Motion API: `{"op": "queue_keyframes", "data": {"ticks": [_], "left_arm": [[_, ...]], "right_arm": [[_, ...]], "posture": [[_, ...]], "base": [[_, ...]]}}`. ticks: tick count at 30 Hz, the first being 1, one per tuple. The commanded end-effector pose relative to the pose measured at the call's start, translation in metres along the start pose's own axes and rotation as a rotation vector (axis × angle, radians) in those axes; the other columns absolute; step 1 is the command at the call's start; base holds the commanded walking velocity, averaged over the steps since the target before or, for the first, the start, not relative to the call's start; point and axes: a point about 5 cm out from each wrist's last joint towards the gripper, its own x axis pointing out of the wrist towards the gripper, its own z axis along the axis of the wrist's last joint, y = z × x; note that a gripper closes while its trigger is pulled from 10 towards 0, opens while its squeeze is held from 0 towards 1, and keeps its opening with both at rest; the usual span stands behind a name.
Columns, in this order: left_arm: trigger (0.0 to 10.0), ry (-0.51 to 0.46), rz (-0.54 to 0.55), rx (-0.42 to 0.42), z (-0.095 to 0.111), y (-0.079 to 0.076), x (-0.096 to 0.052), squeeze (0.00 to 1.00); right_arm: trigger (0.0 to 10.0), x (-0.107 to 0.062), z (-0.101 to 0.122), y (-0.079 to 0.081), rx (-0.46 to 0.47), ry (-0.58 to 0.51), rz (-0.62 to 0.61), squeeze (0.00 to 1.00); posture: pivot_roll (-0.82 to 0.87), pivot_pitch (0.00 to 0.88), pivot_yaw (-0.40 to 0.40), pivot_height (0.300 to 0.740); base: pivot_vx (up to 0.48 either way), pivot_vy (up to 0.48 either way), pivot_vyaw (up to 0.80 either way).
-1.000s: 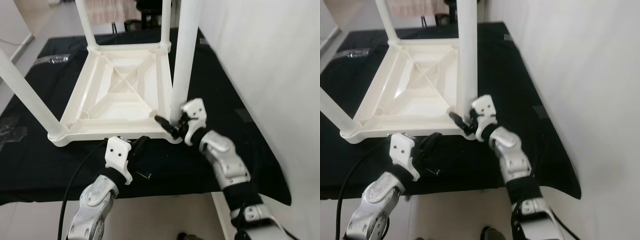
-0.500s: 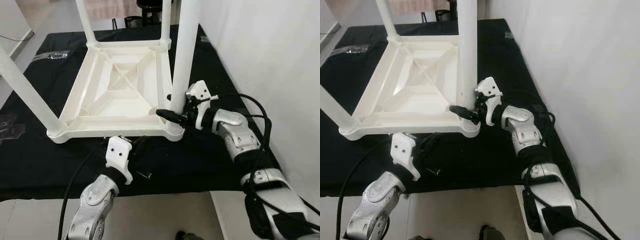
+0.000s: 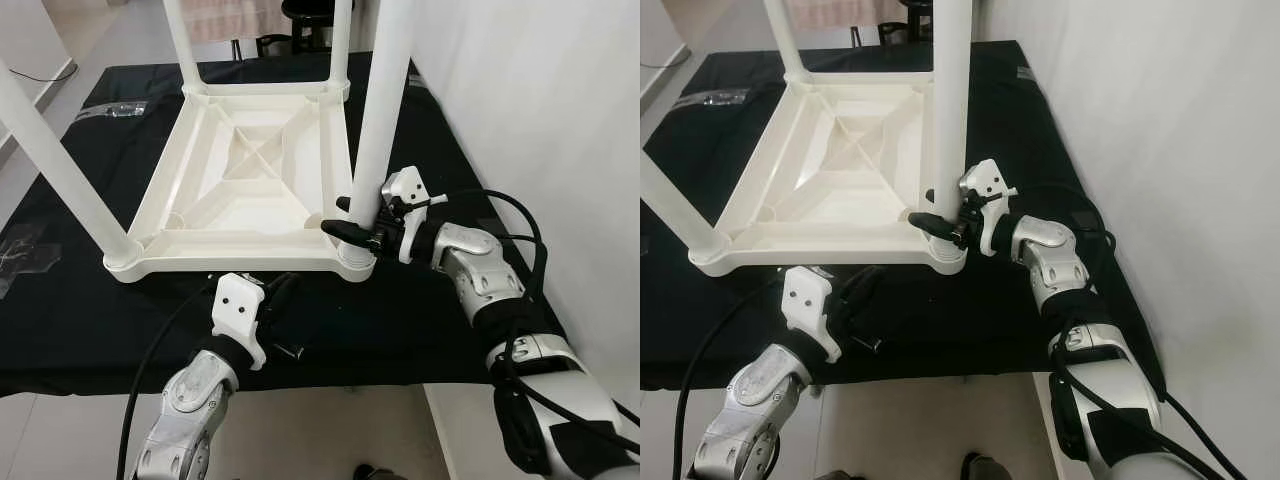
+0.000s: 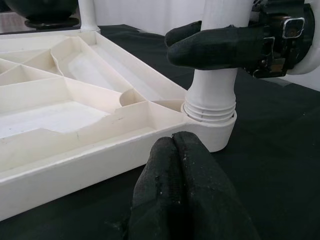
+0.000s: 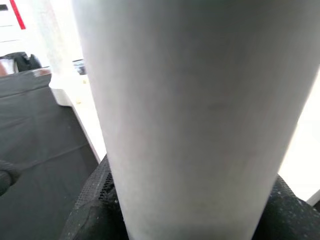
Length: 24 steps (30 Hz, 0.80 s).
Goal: Building children table
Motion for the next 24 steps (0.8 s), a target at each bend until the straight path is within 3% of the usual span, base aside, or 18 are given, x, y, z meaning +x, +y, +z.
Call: {"op": "queue_keyframes", "data": {"ticks": [1,2,3,4,5,6,8,9,11,15,16,19,20,21,22,24], "left_arm": [[10.0,0.021,0.001,-0.004,-0.004,-0.002,-0.004,0.0],[10.0,0.021,0.001,-0.004,-0.004,-0.002,-0.004,0.0],[10.0,0.021,0.003,-0.001,-0.003,0.0,-0.004,0.0],[10.0,0.021,0.003,-0.001,-0.003,0.0,-0.004,0.0],[10.0,0.021,0.003,0.0,-0.003,0.0,-0.004,0.0],[10.0,0.021,0.003,0.0,-0.003,0.0,-0.004,0.0],[10.0,0.023,0.003,0.003,-0.004,0.002,-0.004,0.0],[10.0,0.024,0.003,0.003,-0.004,0.002,-0.003,0.0],[10.0,0.025,0.003,0.003,-0.004,0.002,-0.002,0.0],[10.0,0.029,0.0,-0.001,-0.006,0.002,-0.001,0.0],[10.0,0.026,0.004,0.002,-0.007,0.002,0.0,0.0],[10.0,0.025,0.01,0.005,-0.007,0.002,0.0,0.0],[10.0,0.026,0.011,0.005,-0.007,0.002,0.0,0.0],[10.0,0.027,0.011,0.005,-0.007,0.002,0.0,0.0],[10.0,0.028,0.011,0.004,-0.008,0.002,0.0,0.0],[10.0,0.029,0.01,0.003,-0.008,0.001,0.0,0.0]], "right_arm": [[0.0,-0.006,-0.026,0.005,0.07,0.057,-0.138,0.0],[0.0,-0.006,-0.026,0.005,0.07,0.057,-0.138,0.0],[0.0,-0.01,-0.045,0.008,0.097,0.12,-0.584,0.0],[0.0,-0.01,-0.045,0.008,0.097,0.12,-0.584,0.0],[0.0,-0.013,-0.049,0.008,0.101,0.136,-0.702,0.0],[0.0,-0.013,-0.049,0.008,0.101,0.136,-0.702,0.0],[0.0,0.011,-0.051,0.059,0.1,0.131,-0.596,0.0],[0.0,0.017,-0.05,0.069,0.093,0.125,-0.56,0.0],[0.0,0.02,-0.05,0.072,0.088,0.122,-0.542,0.0],[0.0,0.019,-0.048,0.053,0.076,0.115,-0.571,0.0],[10.0,0.017,-0.046,0.047,0.049,0.12,-0.604,0.0],[10.0,0.014,-0.043,0.039,0.021,0.122,-0.651,0.0],[10.0,0.012,-0.041,0.034,0.01,0.121,-0.674,0.82],[10.0,0.011,-0.039,0.031,0.006,0.12,-0.686,0.82],[10.0,0.01,-0.036,0.026,0.011,0.113,-0.703,1.0],[10.0,0.01,-0.028,0.022,0.027,0.099,-0.701,1.0]], "posture": [[0.04,0.158,-0.029,0.74],[0.04,0.158,-0.029,0.74],[0.04,0.158,-0.032,0.74],[0.04,0.158,-0.032,0.74],[0.04,0.158,-0.032,0.74],[0.04,0.158,-0.032,0.74],[0.03,0.158,0.001,0.74],[0.03,0.151,-0.001,0.74],[0.03,0.151,-0.001,0.74],[0.02,0.136,-0.008,0.74],[0.02,0.13,-0.009,0.74],[0.02,0.126,-0.01,0.74],[0.03,0.125,-0.011,0.74],[0.03,0.123,-0.011,0.74],[0.03,0.123,-0.011,0.74],[0.03,0.122,-0.009,0.74]], "base": [[0.0,0.0,0.0],[0.0,0.0,0.0],[0.0,0.0,0.0],[0.0,0.0,0.0],[0.0,0.0,0.0],[0.0,0.0,0.0],[0.0,0.0,0.0],[0.0,0.0,0.0],[0.0,0.0,0.0],[0.0,0.0,0.0],[0.0,0.0,0.0],[0.0,0.0,0.0],[0.0,0.0,0.0],[0.0,0.0,0.0],[0.0,0.0,0.0],[0.0,0.0,0.0]]}}
